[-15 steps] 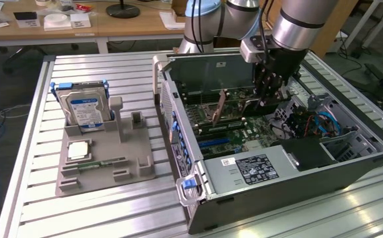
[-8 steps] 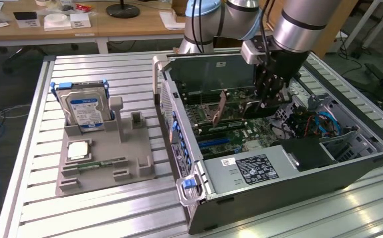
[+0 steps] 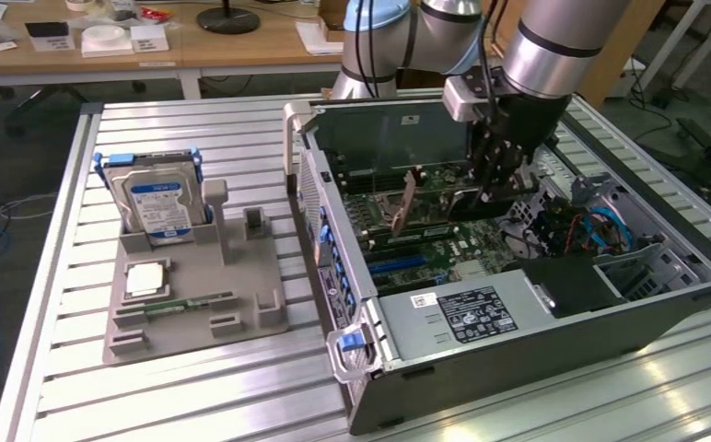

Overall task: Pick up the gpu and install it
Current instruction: 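Insert the gpu into the slot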

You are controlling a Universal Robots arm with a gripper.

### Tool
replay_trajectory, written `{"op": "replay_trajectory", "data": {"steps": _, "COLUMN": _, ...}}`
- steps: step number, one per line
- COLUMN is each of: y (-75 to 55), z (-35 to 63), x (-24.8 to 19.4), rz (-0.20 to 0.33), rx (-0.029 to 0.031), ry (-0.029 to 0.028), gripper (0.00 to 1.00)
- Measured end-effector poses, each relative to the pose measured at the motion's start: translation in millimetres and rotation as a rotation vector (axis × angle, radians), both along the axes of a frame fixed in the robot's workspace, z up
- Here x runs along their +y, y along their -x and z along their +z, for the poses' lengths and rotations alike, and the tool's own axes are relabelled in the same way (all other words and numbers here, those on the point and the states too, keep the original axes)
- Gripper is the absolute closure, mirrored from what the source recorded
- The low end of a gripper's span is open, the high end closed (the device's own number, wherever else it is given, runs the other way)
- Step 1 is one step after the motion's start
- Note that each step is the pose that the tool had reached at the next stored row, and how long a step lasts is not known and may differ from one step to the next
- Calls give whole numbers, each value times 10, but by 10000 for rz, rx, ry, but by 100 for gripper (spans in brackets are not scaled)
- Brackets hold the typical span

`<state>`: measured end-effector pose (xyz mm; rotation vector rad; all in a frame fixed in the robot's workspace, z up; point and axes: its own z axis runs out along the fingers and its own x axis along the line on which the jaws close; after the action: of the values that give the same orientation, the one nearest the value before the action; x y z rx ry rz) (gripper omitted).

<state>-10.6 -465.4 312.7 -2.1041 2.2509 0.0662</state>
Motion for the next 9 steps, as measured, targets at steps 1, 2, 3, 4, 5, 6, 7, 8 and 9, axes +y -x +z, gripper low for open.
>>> {"op": "replay_trajectory", "data": {"steps": 1, "y": 0, "z": -1, "x": 0, "rz": 4, "rx": -1, "ry": 0, "gripper": 73}}
{"op": "replay_trajectory", "data": {"steps": 2, "y": 0, "z": -3, "x": -4, "rz": 12, "rx": -3, "ry": -2, "gripper": 73}}
{"op": "replay_trajectory", "data": {"steps": 3, "y": 0, "z": -6, "x": -11, "rz": 25, "rx": -3, "ry": -3, "gripper": 73}}
{"op": "replay_trajectory", "data": {"steps": 4, "y": 2, "z": -11, "x": -15, "rz": 35, "rx": -3, "ry": -4, "gripper": 73}}
{"op": "replay_trajectory", "data": {"steps": 5, "y": 5, "z": -14, "x": -15, "rz": 42, "rx": -3, "ry": -2, "gripper": 73}}
{"op": "replay_trajectory", "data": {"steps": 6, "y": 10, "z": -15, "x": -16, "rz": 46, "rx": -2, "ry": 0, "gripper": 73}}
{"op": "replay_trajectory", "data": {"steps": 7, "y": 16, "z": -16, "x": -16, "rz": 47, "rx": -2, "ry": 2, "gripper": 73}}
{"op": "replay_trajectory", "data": {"steps": 8, "y": 28, "z": -19, "x": -20, "rz": 51, "rx": -4, "ry": -2, "gripper": 73}}
{"op": "replay_trajectory", "data": {"steps": 9, "y": 44, "z": -20, "x": -28, "rz": 57, "rx": -7, "ry": -3, "gripper": 73}}
